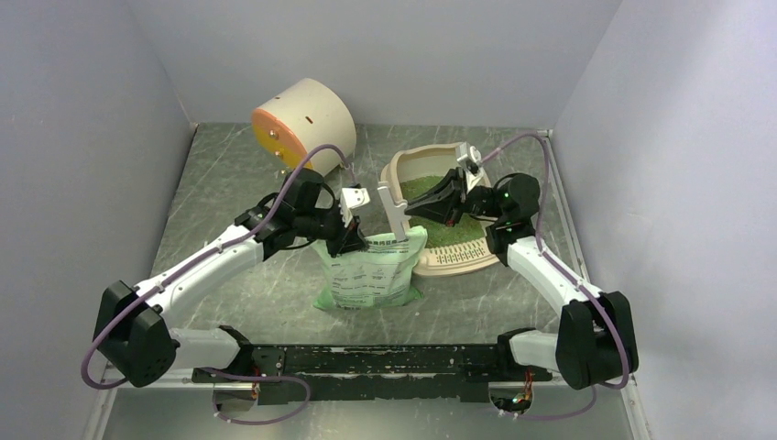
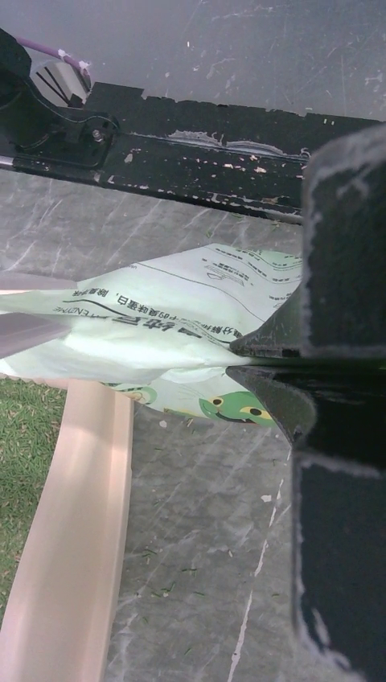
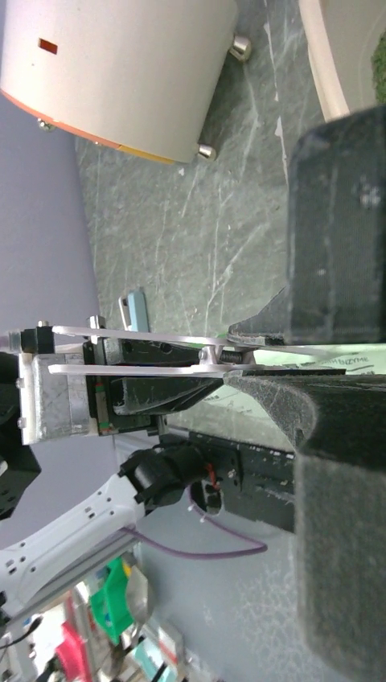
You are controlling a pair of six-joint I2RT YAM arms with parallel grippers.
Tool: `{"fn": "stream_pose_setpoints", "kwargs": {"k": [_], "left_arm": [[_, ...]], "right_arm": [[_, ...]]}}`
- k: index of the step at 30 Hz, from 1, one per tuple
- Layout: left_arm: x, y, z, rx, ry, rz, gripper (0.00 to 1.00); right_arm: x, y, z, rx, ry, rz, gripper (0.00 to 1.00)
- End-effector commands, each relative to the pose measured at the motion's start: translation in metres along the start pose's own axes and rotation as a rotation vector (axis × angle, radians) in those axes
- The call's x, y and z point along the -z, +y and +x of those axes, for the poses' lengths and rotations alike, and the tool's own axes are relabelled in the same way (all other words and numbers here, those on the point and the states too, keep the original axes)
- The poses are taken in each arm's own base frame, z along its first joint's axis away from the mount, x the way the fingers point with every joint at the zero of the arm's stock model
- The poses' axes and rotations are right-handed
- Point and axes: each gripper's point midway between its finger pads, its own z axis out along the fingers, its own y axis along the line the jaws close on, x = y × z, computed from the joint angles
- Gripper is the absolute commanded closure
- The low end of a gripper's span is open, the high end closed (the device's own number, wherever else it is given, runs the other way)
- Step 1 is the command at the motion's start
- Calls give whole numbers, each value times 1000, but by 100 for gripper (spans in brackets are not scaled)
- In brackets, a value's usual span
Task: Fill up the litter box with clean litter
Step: Clamp the cat litter bag at the center of the board.
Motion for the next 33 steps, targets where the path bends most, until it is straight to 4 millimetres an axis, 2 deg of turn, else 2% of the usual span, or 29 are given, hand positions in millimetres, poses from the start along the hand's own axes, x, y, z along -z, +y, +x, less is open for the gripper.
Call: {"fn": "stream_pose_setpoints", "kwargs": {"k": [1, 7, 11, 19, 24, 33], "left_arm": [[13, -10, -53, -89, -186, 23, 95], [13, -11, -56, -84, -203, 30, 95], [15, -11, -59, -88, -209, 25, 95], [14, -12, -55, -78, -206, 29, 95], [12, -10, -47, -66, -184, 21, 95], [10, -12, -41, -41, -196, 22, 95]], "right_arm": [[-3, -5, 2, 101, 42, 7, 100], [-4, -13, 25, 130, 177, -13, 100], [0, -14, 28, 140, 234, -8, 100], [-10, -8, -12, 199, 99, -17, 100], [-12, -3, -18, 185, 45, -18, 100], [-14, -12, -16, 190, 38, -2, 100]]}}
